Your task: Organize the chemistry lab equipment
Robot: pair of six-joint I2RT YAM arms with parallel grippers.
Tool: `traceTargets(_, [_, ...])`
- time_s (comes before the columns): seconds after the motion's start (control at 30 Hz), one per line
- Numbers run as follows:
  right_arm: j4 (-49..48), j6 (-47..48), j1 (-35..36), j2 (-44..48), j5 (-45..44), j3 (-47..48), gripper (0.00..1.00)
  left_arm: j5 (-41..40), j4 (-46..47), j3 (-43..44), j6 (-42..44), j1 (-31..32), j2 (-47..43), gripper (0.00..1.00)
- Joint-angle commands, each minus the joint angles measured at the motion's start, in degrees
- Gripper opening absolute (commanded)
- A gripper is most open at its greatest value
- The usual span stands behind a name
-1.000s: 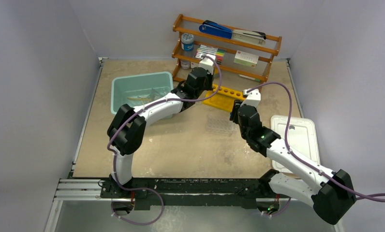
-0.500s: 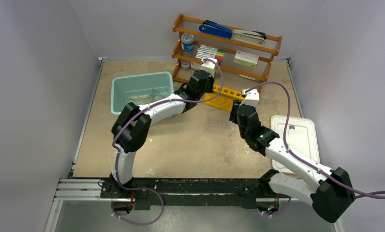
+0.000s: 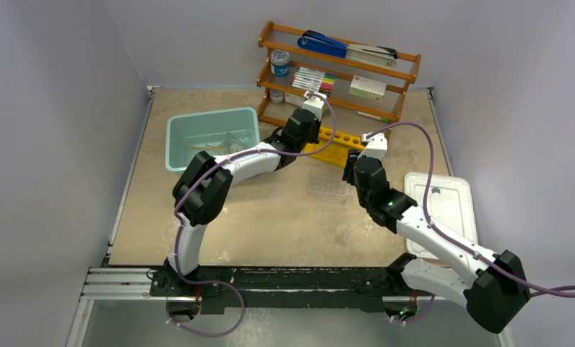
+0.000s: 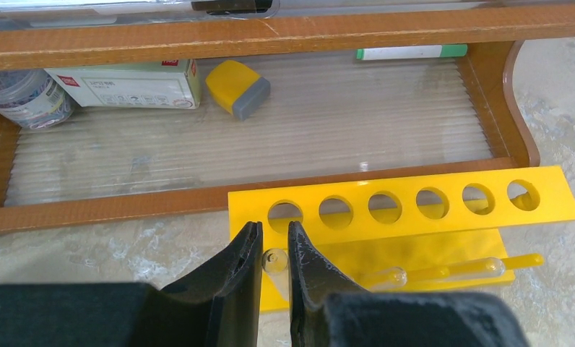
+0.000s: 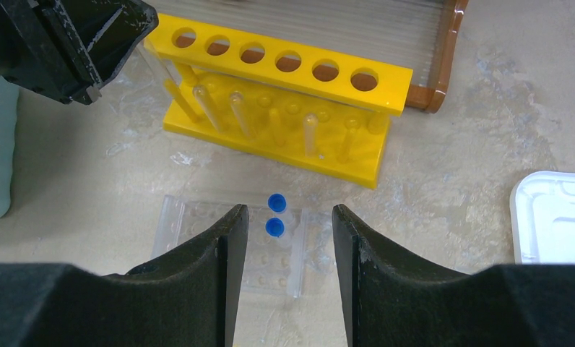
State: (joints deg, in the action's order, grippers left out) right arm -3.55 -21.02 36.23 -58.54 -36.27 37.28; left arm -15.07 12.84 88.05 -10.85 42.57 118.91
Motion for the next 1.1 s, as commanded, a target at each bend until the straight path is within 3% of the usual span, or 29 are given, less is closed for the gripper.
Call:
traceTargets(0.0, [-2.3, 0.4, -0.4, 0.3, 0.1, 0.9, 0.49, -0.5, 2.0, 1.2, 1.0, 0.2, -0.1, 0.0])
traceTargets(0.67, [-2.6, -0.3, -0.5, -0.1, 0.6, 0.3, 0.49, 3.2, 1.0, -2.2, -1.8, 0.9, -2.4, 0.02])
traceTargets(1.07, [-0.9, -0.7, -0.5, 1.1, 0.5, 0.6, 0.49, 1.4, 1.6, -5.5, 2.5, 2.8, -5.3, 0.12])
